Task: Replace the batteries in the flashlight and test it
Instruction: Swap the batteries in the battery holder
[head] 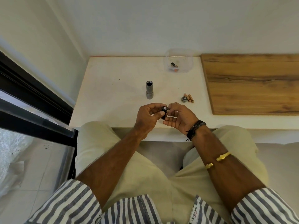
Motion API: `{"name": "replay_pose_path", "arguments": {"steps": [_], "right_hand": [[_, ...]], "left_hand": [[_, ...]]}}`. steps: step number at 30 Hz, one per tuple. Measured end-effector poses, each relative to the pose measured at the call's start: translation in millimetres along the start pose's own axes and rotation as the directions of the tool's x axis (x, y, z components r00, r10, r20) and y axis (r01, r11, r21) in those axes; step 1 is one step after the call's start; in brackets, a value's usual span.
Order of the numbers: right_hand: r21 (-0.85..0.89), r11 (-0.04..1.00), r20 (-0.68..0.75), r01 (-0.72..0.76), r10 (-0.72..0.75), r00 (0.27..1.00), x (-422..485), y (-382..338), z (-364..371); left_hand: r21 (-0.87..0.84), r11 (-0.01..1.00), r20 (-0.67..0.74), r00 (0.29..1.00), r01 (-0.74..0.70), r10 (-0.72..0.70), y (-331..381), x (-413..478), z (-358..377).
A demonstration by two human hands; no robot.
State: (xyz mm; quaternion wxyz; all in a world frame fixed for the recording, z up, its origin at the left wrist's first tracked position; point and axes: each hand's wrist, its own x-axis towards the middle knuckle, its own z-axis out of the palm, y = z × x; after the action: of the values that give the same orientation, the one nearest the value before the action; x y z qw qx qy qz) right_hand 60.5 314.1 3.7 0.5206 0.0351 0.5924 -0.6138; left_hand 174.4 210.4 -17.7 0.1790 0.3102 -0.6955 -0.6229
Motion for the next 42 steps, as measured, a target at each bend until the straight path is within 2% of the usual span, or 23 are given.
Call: {"name": "replay_pose_path", "arguments": {"steps": [14, 17, 20, 23, 27, 32, 37, 42], "right_hand": [[-0.095, 0.982, 0.031, 0.166, -0.164, 0.986, -1.5, 0.5, 2.4], [-0.136, 0.956, -0.024, 0.26, -0.265, 0.964, 0.6, 1.0, 0.6], [-0.126, 0.933, -0.122, 0.337, -0.352, 0.928, 3.5, 0.6, -2.0], [-0.058, 0.925, -0.181, 0.376, -0.38, 0.907, 7.1, -2.3, -8.7], [0.067, 0.909, -0.268, 0.412, -0.381, 0.885, 14.9, -9.9, -26.1], [0.102, 0.887, -0.477, 0.45, -0.353, 0.805, 28.0, -18.3, -52.0], [-0.045, 0.898, -0.62, 0.438, -0.369, 0.692, 42.6, -14.2, -66.4], [-0.219, 0.897, -0.678, 0.383, -0.422, 0.602, 54.5, -7.5, -72.7]], "left_hand": [[-0.083, 0.994, -0.056, 0.995, 0.073, -0.077, 1.6, 1.8, -2.4], [-0.168, 0.979, -0.084, 0.988, 0.113, -0.128, 0.9, 2.9, -4.3], [-0.337, 0.921, -0.087, 0.968, 0.195, -0.236, 0.9, 5.6, -8.2], [-0.48, 0.834, -0.027, 0.946, 0.272, -0.323, 1.7, 7.4, -11.1], [-0.528, 0.789, 0.008, 0.931, 0.314, -0.365, -2.3, 10.9, -11.5], [-0.555, 0.765, 0.026, 0.926, 0.327, -0.377, -7.9, 15.0, -11.9], [-0.589, 0.732, 0.037, 0.917, 0.341, -0.397, -10.8, 18.1, -11.9], [-0.631, 0.697, 0.05, 0.915, 0.34, -0.401, -10.2, 18.6, -12.2]]}}
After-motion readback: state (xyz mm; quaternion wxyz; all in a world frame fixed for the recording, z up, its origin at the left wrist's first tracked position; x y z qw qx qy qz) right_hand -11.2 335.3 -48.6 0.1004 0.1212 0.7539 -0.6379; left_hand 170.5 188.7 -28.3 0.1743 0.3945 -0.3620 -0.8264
